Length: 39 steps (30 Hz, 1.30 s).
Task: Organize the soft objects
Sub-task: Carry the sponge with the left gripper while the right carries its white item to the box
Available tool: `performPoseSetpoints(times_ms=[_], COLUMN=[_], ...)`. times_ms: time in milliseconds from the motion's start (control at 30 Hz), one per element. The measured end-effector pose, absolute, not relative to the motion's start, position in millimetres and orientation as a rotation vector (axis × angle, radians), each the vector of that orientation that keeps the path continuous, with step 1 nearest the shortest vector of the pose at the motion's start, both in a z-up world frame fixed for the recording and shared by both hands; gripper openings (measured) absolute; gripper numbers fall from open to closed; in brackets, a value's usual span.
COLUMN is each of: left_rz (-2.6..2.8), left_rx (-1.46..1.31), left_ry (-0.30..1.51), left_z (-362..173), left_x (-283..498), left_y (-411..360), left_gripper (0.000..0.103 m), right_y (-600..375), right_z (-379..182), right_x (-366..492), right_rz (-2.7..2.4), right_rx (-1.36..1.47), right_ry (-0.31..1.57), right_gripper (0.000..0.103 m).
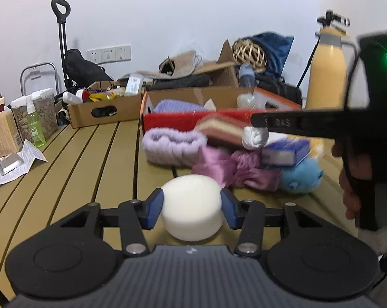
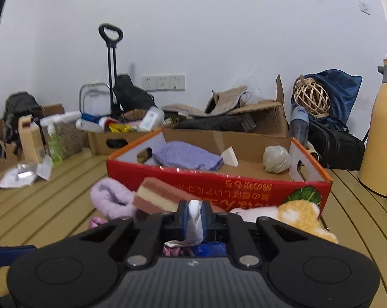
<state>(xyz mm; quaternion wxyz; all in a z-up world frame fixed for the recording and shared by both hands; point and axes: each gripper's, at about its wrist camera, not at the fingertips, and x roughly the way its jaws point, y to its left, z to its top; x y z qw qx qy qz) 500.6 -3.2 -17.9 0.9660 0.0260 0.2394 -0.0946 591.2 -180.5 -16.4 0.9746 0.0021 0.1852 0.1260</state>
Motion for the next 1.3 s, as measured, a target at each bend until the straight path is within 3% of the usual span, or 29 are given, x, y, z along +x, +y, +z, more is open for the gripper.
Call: performPoseSetpoints(times_ms=[233,467,733,867,1000,1300], left_rz=[-0.185,-0.209,-0.293,-0.363,-0.377,-0.384], left_rx=[0.005,-0.010,-0.001,0.001,0.035,0.139], left_ry=[0.357,0.316,0.304,0.370,0.494,0.775], left_z=[37,53,71,86,88,27], left_x=[443,403,438,526,645,861], left_y=[7,-6,-22,-34,-61,-110], left_gripper=[0.050,0.050,0.050,0.051,0.051,0.051], right_y=[-214,-244,-268,-273,-282,-266], right_z=[26,39,49,60,71,56], right_x=[519,445,437,489,594,848], right_rz=[0.283,0.279,0.290,0.359,0.380,0.300], right_rx=[0.070,0.074,0.073,0.072,0.103,-0.011], right_ry=[0.284,0.254,0.249,0.260,0.346,0.596], right_gripper=[0.010,0.010,0.010,0.010,0.010,0.011])
